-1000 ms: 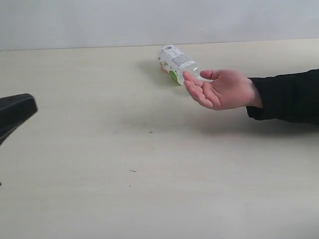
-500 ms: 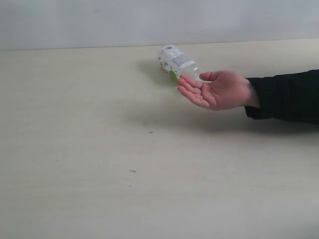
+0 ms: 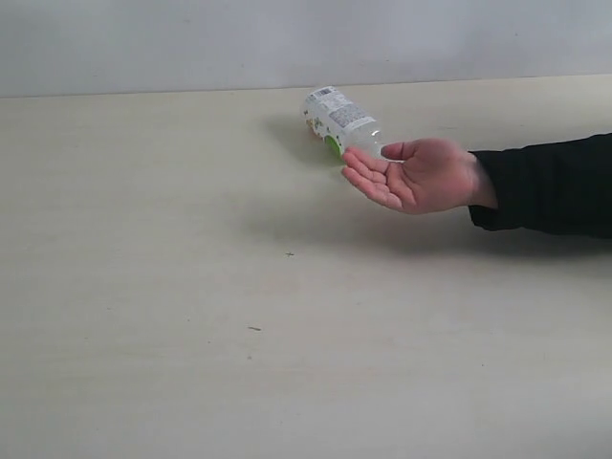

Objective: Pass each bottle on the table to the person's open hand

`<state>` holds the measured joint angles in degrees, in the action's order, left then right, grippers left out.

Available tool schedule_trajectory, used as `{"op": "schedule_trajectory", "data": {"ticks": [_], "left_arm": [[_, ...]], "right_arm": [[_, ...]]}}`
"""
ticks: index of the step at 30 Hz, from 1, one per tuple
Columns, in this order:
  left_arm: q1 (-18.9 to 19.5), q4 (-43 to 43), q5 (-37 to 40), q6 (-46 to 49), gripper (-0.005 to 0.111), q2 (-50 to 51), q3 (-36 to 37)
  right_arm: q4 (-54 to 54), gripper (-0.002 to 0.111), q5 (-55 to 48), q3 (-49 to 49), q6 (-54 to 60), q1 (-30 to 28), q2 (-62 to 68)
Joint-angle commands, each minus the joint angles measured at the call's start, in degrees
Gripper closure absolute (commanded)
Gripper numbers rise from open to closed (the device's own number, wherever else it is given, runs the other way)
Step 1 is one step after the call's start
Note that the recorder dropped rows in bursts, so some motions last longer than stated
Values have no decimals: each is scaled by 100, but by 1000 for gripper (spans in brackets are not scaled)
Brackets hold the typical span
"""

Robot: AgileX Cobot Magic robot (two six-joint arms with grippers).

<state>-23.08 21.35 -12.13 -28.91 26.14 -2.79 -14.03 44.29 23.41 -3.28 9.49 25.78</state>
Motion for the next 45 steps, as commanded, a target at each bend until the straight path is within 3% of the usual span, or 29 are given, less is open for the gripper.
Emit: {"op": "schedule_trajectory", "data": {"ticks": [1, 3, 6, 10, 14, 18, 20, 24, 25, 32, 45], "left_arm": [[10, -56, -11, 19, 107, -38, 19], [10, -56, -11, 19, 107, -38, 19], [10, -56, -11, 19, 107, -38, 19], [10, -56, -11, 19, 107, -38, 19], [10, -56, -11, 19, 107, -38, 19], [10, -56, -11, 19, 107, -38, 19], [10, -56, -11, 19, 107, -38, 19], [10, -56, -11, 19, 107, -38, 19], [10, -56, -11, 19, 107, -38, 19], [10, -56, -11, 19, 107, -38, 19], [10, -56, -11, 19, 107, -38, 19]], "right_arm": [[-133, 108, -713, 1947, 381, -19, 2771], [187, 108, -1935, 3037, 494, -19, 3836], [911, 108, -4673, 4694, 671, -19, 5289], [989, 108, -7471, 6640, 1050, 16, 7041], [717, 107, -9033, 8057, 1681, 112, 8356], [315, 91, -10231, 9299, 2278, 275, 9408], [172, 75, -10568, 9816, 2358, 378, 9832], [103, 27, -10895, 10606, 2592, 629, 10548], [103, 20, -10895, 10725, 2647, 697, 10700], [387, 19, -10489, 11076, 2747, 1039, 11442], [648, 19, -9733, 11076, 2720, 1047, 11992]]}}
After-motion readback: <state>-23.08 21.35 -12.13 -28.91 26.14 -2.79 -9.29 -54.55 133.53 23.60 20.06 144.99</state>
